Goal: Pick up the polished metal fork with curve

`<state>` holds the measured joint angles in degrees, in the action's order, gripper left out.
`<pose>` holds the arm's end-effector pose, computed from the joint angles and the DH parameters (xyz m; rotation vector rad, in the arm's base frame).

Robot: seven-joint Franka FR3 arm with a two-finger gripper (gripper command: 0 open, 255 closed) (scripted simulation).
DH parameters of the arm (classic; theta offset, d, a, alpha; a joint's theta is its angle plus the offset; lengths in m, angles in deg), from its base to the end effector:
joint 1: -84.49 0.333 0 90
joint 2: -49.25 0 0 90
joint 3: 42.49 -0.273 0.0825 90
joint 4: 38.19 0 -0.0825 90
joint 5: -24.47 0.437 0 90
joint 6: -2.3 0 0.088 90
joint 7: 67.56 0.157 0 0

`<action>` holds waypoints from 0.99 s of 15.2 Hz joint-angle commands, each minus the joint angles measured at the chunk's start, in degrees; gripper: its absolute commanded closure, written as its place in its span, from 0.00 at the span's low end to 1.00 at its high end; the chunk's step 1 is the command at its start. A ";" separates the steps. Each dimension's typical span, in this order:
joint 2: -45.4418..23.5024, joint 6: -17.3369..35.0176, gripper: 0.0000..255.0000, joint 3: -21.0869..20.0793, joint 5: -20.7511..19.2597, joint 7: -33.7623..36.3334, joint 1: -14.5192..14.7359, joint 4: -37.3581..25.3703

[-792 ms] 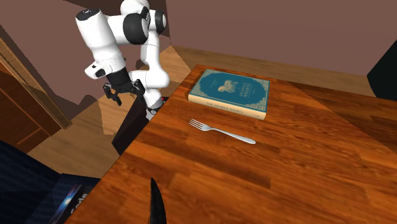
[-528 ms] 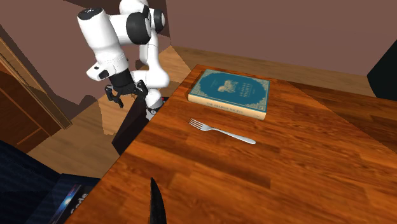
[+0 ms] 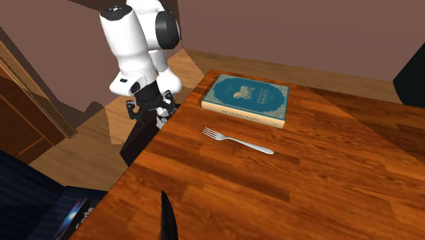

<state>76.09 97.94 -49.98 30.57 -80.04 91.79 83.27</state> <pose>0.4634 0.1420 0.5034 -3.0153 -0.6944 -0.0217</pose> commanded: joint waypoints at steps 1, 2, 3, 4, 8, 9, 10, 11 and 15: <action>-3.53 -0.34 0.00 -1.56 -0.31 -0.74 1.20 -3.71; -5.30 -0.61 0.00 -2.34 -0.54 -1.07 1.75 -5.65; -7.06 -0.91 0.00 -3.12 -0.83 -1.38 2.30 -7.61; -8.82 -1.26 0.00 -3.93 -1.15 -1.67 2.84 -9.61; -15.86 -3.02 0.00 -7.24 -2.89 -2.63 5.07 -17.86; -17.64 -3.56 0.00 -8.08 -3.45 -2.82 5.66 -20.00; -19.43 -4.15 0.00 -8.94 -4.06 -2.99 6.28 -22.18; -21.24 -4.77 0.00 -9.79 -4.72 -3.15 6.93 -24.40; -28.69 -7.75 0.00 -13.20 -7.92 -3.65 9.93 -33.73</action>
<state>49.86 91.24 -62.22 23.66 -83.69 100.86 52.72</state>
